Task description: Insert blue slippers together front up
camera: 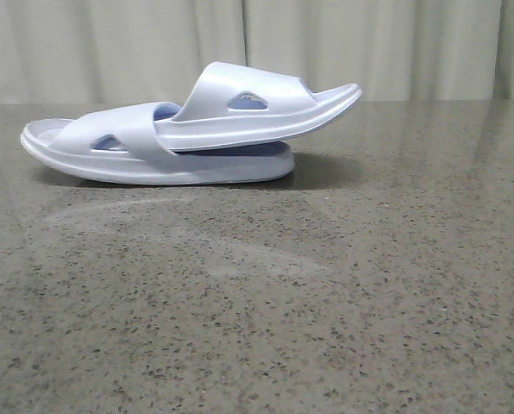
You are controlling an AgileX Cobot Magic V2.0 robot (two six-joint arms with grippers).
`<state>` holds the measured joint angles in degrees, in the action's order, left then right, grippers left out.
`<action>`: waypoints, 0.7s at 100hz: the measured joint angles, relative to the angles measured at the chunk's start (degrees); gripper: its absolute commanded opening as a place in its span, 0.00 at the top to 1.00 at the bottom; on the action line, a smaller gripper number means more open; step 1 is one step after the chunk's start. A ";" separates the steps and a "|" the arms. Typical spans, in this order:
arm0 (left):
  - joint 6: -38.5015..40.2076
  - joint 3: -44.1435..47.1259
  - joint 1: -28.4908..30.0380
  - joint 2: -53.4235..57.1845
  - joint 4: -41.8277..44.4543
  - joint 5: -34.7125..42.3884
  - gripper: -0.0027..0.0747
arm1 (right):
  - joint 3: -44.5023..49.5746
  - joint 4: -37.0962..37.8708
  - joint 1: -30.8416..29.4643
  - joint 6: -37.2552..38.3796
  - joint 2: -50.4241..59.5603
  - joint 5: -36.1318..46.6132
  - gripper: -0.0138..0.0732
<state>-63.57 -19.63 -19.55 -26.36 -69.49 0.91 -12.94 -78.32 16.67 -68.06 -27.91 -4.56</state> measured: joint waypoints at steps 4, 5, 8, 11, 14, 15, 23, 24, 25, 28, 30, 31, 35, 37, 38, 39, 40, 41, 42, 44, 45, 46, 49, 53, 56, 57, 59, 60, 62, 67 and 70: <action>0.00 0.00 0.00 0.00 -0.26 0.13 0.95 | 0.00 -0.09 0.00 0.00 0.00 0.10 0.93; 0.00 0.00 0.00 0.00 -0.25 0.13 0.95 | 0.00 -0.09 0.00 0.00 0.00 0.10 0.93; 0.00 0.00 0.00 0.00 -0.38 0.13 0.95 | 0.06 -0.09 0.00 0.00 0.00 0.10 0.93; 0.00 0.00 0.00 0.00 -0.47 0.13 0.95 | 0.06 -0.09 0.00 0.00 0.00 0.10 0.93; 0.00 0.00 0.00 0.00 -0.47 0.13 0.95 | 0.06 -0.13 0.00 0.00 0.00 0.21 0.93; 0.00 0.00 0.00 0.00 -0.47 0.13 0.95 | 0.06 -0.13 0.00 0.00 0.00 0.21 0.93; 0.00 0.00 0.00 0.00 -0.51 0.13 0.95 | 0.06 -0.22 0.00 0.00 0.00 0.21 0.93; 0.00 0.00 0.00 0.00 -0.51 0.13 0.95 | 0.06 -0.22 0.00 0.00 0.00 0.21 0.93; 0.00 0.00 0.00 0.00 -0.51 0.13 0.95 | 0.06 -0.22 0.00 0.00 0.00 0.21 0.93; 0.00 0.00 0.00 0.00 -0.60 0.13 0.95 | 0.06 -0.22 0.00 0.00 0.00 0.21 0.93; 0.00 0.00 0.00 0.00 -0.60 0.13 0.95 | 0.06 -0.26 0.00 0.00 0.00 0.21 0.93; 0.00 0.00 0.00 0.00 -0.60 0.13 0.95 | 0.06 -0.26 0.00 0.00 0.00 0.21 0.93; 0.00 0.00 0.00 0.00 -0.60 0.13 0.95 | 0.06 -0.26 0.00 0.00 0.00 0.21 0.93; 0.00 0.00 0.00 0.00 -0.60 0.13 0.95 | 0.06 -0.26 0.00 0.00 0.00 0.21 0.93; 0.00 0.00 0.00 0.00 -0.63 0.13 0.95 | 0.06 -0.26 0.00 0.00 0.00 0.21 0.93; 0.00 0.00 0.00 0.00 -0.63 0.13 0.95 | 0.06 -0.26 0.00 0.00 0.00 0.21 0.93; 0.00 0.00 0.00 0.00 -0.63 0.13 0.95 | 0.06 -0.26 0.00 0.00 0.00 0.21 0.93; 0.00 0.00 0.00 0.00 -0.63 0.13 0.95 | 0.06 -0.26 0.00 0.00 0.00 0.21 0.93; 0.00 0.00 0.00 0.00 -0.63 0.13 0.95 | 0.06 -0.26 0.00 0.00 0.00 0.21 0.93; 0.00 0.00 0.00 0.00 -0.63 0.13 0.95 | 0.06 -0.26 0.00 0.00 0.00 0.21 0.93; 0.00 0.00 0.00 0.00 -0.63 0.13 0.95 | 0.06 -0.26 0.00 0.00 0.00 0.21 0.93; 0.00 0.00 0.00 0.00 -0.63 0.13 0.95 | 0.06 -0.26 0.00 0.00 0.00 0.21 0.93; 0.00 0.00 0.00 0.00 -0.63 0.13 0.95 | 0.06 -0.35 0.00 0.00 0.00 0.21 0.93; 0.00 0.00 0.00 0.00 -0.63 0.13 0.95 | 0.06 -0.35 0.00 0.00 0.00 0.21 0.93; 0.00 0.00 0.00 0.00 -0.63 0.25 0.95 | 0.06 -0.35 0.00 0.00 0.00 0.21 0.93; 0.00 0.00 0.00 0.00 -0.63 0.25 0.95 | 0.06 -0.35 0.00 0.00 0.00 0.21 0.93; 0.00 0.00 0.00 0.00 -0.63 0.36 0.95 | 0.06 -0.35 0.00 0.00 0.00 0.21 0.93; 0.00 0.00 0.00 0.00 -0.63 0.33 0.95 | 0.06 -0.35 0.00 0.00 0.00 0.21 0.93; 0.00 0.00 0.00 0.00 -0.63 0.39 0.95 | 0.06 -0.35 0.00 0.00 0.00 0.21 0.93; 0.00 0.26 0.00 0.00 -0.63 0.60 0.95 | 0.06 -0.35 0.00 0.00 0.00 0.21 0.93; 0.12 0.62 0.00 0.00 -0.04 0.60 0.95 | 0.06 -0.35 0.00 0.00 0.00 0.21 0.93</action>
<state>-63.45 -19.02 -19.55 -26.36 -69.54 1.51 -12.88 -78.67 16.67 -68.06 -27.91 -4.35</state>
